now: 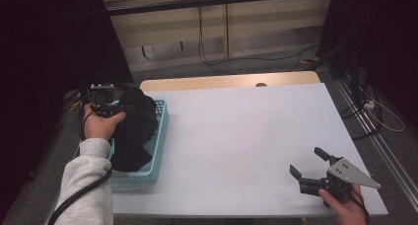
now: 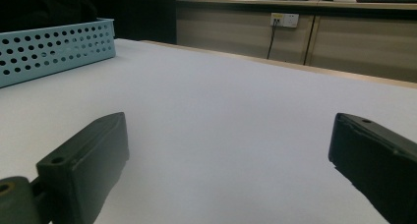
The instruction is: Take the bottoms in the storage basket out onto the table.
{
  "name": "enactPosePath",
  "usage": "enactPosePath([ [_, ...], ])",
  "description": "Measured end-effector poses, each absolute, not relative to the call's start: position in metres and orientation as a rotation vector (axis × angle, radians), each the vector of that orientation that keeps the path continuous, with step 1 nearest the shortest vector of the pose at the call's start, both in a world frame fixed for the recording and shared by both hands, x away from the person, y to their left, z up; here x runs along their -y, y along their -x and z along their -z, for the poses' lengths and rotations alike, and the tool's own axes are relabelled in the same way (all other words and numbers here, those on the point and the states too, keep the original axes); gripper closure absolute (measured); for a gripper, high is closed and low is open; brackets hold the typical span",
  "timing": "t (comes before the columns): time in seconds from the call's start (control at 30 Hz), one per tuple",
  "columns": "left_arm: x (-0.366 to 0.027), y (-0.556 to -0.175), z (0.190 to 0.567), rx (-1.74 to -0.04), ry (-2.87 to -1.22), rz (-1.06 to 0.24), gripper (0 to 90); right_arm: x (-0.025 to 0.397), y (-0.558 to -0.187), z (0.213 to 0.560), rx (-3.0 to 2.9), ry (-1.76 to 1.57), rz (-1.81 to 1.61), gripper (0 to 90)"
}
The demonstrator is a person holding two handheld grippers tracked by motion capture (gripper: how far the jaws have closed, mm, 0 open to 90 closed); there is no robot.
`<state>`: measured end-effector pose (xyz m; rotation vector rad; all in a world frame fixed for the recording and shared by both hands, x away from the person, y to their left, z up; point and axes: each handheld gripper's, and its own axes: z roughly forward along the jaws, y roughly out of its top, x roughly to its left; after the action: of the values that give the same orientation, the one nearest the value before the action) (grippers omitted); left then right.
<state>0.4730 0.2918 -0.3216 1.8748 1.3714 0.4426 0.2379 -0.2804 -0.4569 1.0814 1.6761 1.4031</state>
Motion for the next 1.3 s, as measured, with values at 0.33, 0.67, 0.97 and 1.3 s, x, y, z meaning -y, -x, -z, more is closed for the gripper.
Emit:
enactPosePath([
  [0.33,-0.301,-0.471,0.349,-1.417,-1.888,-0.412,76.2,0.281,-0.238,0.457,-1.674,-1.083,-1.405,0.9],
  [0.67,-0.287,-0.475,0.324,-1.355,-1.866,-0.430,76.3,0.280,-0.238,0.457,-1.679,-1.084,-1.407,0.9],
  [0.97,-0.249,-0.476,0.280,-1.217,-1.819,-0.412,76.5,0.281,-0.238,0.457,-1.677,-1.085,-1.408,0.9],
  [1.3,-0.190,-0.466,0.247,-1.014,-1.815,-0.368,76.7,0.280,-0.239,0.458,-1.674,-1.092,-1.408,0.9],
])
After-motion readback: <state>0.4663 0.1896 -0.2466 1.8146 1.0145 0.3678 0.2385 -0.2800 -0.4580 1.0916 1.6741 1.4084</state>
